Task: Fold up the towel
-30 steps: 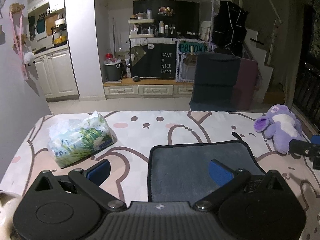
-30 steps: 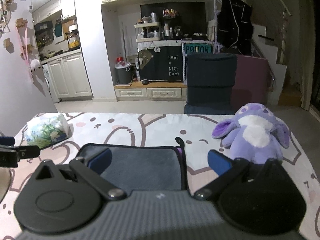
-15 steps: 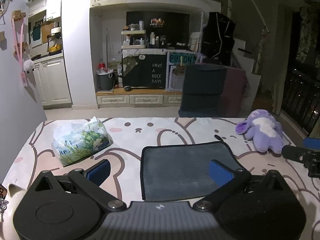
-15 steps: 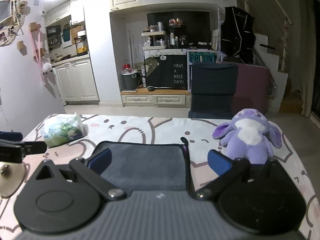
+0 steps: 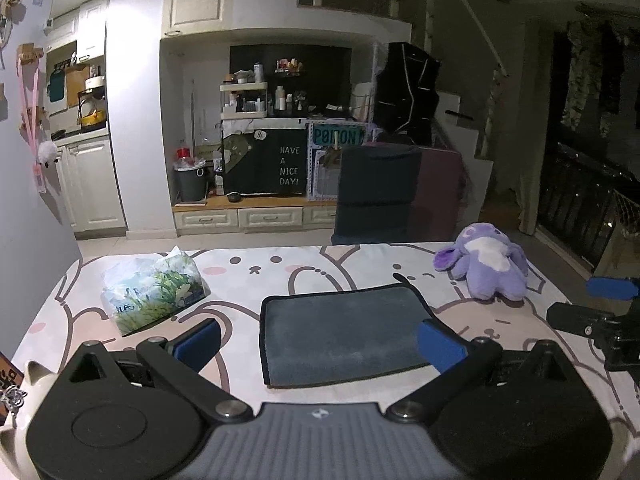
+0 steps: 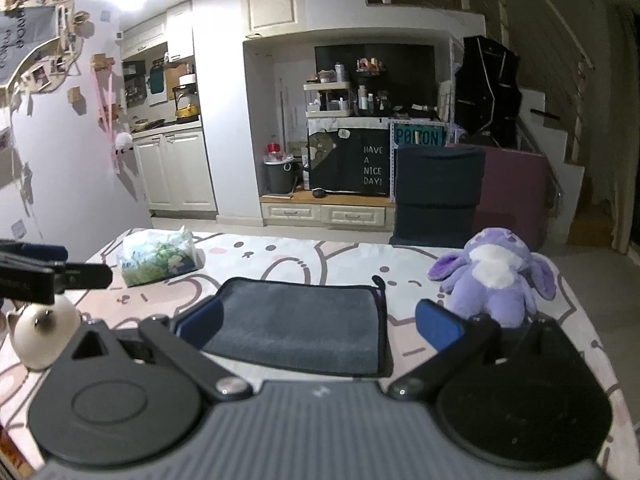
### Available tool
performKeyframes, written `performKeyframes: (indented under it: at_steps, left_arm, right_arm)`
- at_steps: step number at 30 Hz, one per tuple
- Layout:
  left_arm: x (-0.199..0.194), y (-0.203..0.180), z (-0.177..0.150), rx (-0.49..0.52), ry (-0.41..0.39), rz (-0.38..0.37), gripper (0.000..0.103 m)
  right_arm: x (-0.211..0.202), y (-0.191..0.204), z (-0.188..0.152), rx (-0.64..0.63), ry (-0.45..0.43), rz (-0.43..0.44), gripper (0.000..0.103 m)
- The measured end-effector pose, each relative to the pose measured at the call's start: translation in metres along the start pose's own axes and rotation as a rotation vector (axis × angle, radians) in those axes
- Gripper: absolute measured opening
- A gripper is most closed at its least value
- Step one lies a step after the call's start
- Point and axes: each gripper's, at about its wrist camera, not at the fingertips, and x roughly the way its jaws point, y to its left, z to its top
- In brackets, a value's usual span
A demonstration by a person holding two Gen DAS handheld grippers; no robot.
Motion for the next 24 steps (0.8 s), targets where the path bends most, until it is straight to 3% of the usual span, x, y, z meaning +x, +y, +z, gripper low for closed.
performKeyframes:
  at_steps: [24]
  left_arm:
    - [-0.05,-0.007,-0.057,0.033,0.019,-0.042,0.103]
  right_arm:
    - [-0.063,0.02,-0.04,-0.051,0.001,0.067,0.103]
